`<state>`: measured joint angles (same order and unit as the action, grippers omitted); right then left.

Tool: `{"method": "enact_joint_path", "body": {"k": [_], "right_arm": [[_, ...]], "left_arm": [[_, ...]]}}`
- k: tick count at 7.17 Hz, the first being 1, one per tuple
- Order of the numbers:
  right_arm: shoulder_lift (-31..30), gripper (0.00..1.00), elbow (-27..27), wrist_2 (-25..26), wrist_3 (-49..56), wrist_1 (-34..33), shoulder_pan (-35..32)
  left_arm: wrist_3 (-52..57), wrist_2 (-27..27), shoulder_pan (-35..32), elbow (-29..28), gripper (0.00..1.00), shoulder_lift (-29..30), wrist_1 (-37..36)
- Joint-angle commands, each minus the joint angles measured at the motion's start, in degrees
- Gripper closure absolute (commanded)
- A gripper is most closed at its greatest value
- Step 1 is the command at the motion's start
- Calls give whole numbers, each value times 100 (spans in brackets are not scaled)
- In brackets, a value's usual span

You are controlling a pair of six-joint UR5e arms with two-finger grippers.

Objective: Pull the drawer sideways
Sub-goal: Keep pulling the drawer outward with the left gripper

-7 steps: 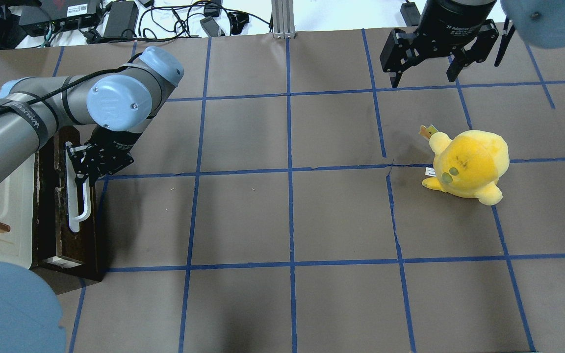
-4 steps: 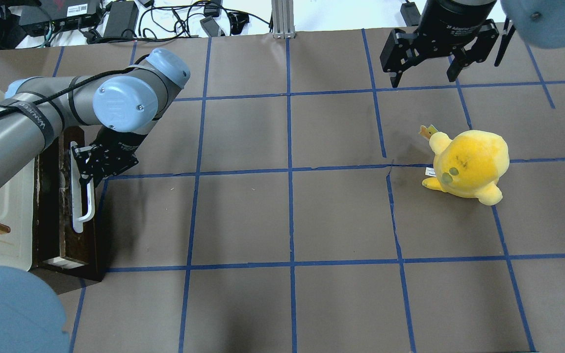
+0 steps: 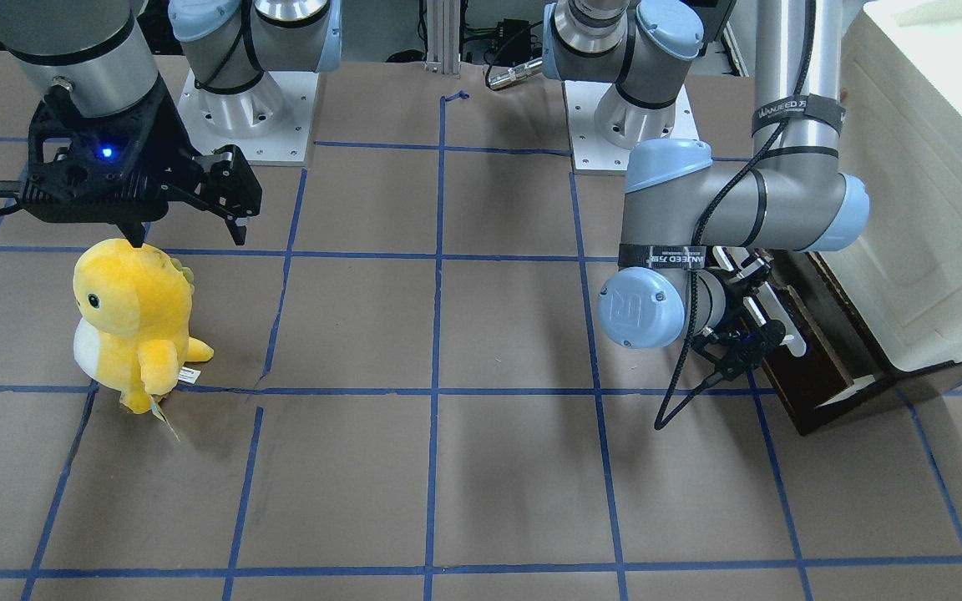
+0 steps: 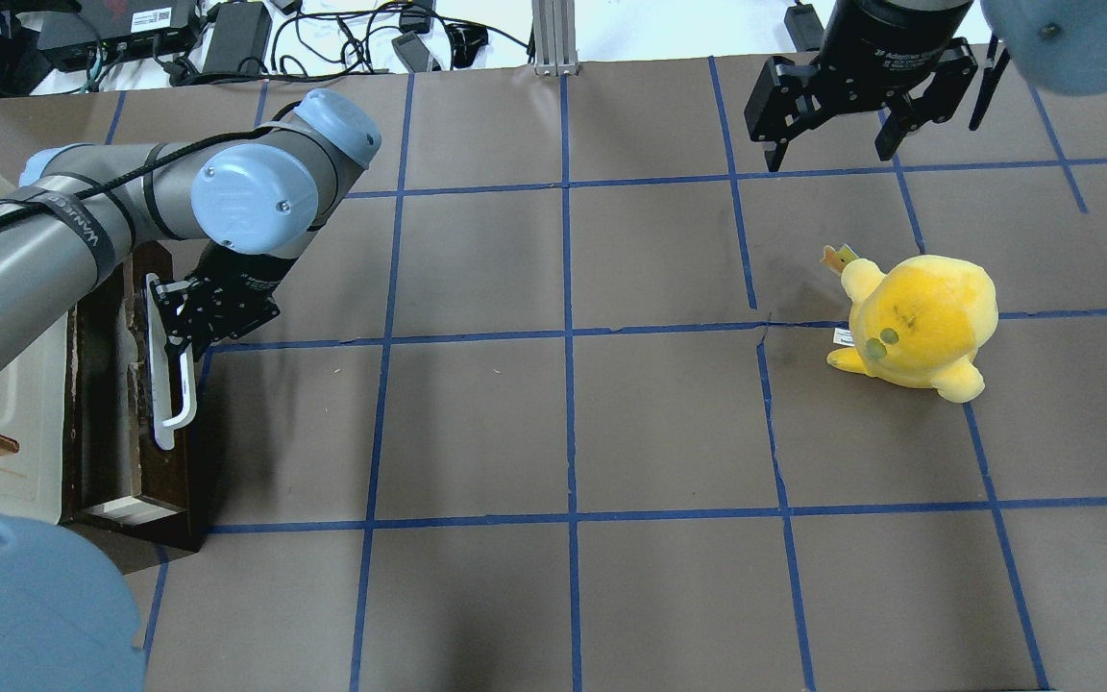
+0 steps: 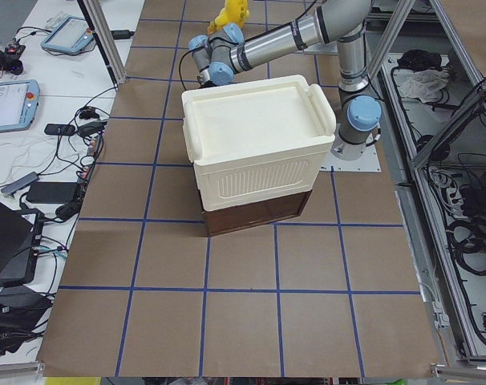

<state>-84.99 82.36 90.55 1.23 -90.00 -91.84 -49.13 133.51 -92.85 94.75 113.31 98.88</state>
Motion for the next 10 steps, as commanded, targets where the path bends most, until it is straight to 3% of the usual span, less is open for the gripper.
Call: {"method": "enact_joint_path", "body": {"k": [1,10], "right_arm": [[0,0,0,-2,0,0,0],[0,0,0,7,0,0,0]], "left_arm": [[-17,-96,-101,-80,100,68,0],[-158,-141,-444,-352,100,218,70]]}}
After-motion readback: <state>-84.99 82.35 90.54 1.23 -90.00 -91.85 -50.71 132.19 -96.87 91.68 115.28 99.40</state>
